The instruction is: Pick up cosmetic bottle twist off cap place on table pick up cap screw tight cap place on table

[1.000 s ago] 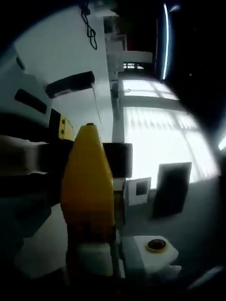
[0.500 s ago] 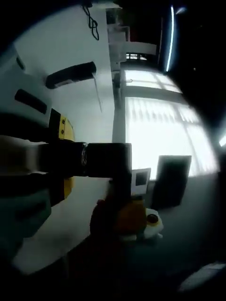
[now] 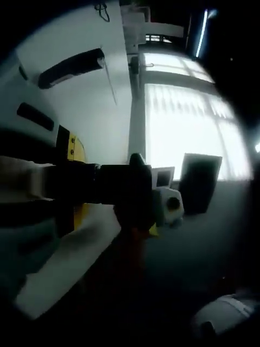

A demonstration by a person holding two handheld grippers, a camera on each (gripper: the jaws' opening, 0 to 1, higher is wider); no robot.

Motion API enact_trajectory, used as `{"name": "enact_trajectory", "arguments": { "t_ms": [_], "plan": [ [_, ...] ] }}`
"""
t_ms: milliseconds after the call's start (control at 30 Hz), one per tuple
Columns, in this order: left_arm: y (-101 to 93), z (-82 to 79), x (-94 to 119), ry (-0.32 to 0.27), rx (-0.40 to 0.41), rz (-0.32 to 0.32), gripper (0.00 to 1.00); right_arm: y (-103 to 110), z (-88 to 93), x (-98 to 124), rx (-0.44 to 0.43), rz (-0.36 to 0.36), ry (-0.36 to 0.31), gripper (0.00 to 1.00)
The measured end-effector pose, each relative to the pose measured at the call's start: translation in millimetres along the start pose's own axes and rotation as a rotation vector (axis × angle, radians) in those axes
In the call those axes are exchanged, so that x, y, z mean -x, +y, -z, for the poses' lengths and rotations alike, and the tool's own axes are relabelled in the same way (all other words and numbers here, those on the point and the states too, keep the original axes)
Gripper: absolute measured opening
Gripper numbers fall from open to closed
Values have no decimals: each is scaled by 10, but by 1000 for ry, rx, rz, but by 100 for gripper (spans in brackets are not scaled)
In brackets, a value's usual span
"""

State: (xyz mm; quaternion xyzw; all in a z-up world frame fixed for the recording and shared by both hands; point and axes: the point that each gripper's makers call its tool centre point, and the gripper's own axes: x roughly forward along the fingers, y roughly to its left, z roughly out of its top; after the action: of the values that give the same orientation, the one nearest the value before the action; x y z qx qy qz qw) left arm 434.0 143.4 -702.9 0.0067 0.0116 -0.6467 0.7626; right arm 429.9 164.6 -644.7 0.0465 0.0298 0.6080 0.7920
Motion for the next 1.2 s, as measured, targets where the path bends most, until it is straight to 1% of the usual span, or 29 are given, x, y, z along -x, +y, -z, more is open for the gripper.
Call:
{"name": "enact_trajectory", "arguments": {
  "t_ms": [100,167,200,267,400,500,533,567,700,833,900,1033,1200],
  "plan": [
    [43,-5,-47,-3,-11,14,15,-28,26,-50,11,-45,27,32],
    [89,-7,-78,-5,-18,17,15,-90,32,-95,30,-52,40,30],
    [89,-8,-85,-6,-18,18,15,-92,34,-119,30,-67,46,30],
    [93,-7,-83,-8,-9,22,15,-120,34,-167,37,-75,51,29],
    [85,-8,-75,-14,-12,20,15,-133,62,-223,34,-99,57,18],
    [83,-6,-71,-12,0,14,15,-86,135,-281,26,-115,76,19],
    [82,-5,-71,-12,0,14,15,-66,131,-295,19,-123,68,19],
    [84,-5,-69,-11,1,13,15,-89,115,-283,12,-123,56,19],
    [77,-5,-66,-12,-3,9,15,-107,129,-277,30,-112,55,16],
    [66,-3,-57,-11,-2,8,15,-105,118,-279,44,-103,43,15],
    [65,-2,-51,-10,-1,4,15,-114,113,-280,66,-81,44,15],
    [53,-5,-59,-9,-6,0,15,-118,113,-264,74,-39,50,14],
    [58,-6,-51,-10,-14,-9,15,-131,113,-247,87,30,56,14]
  ]
}}
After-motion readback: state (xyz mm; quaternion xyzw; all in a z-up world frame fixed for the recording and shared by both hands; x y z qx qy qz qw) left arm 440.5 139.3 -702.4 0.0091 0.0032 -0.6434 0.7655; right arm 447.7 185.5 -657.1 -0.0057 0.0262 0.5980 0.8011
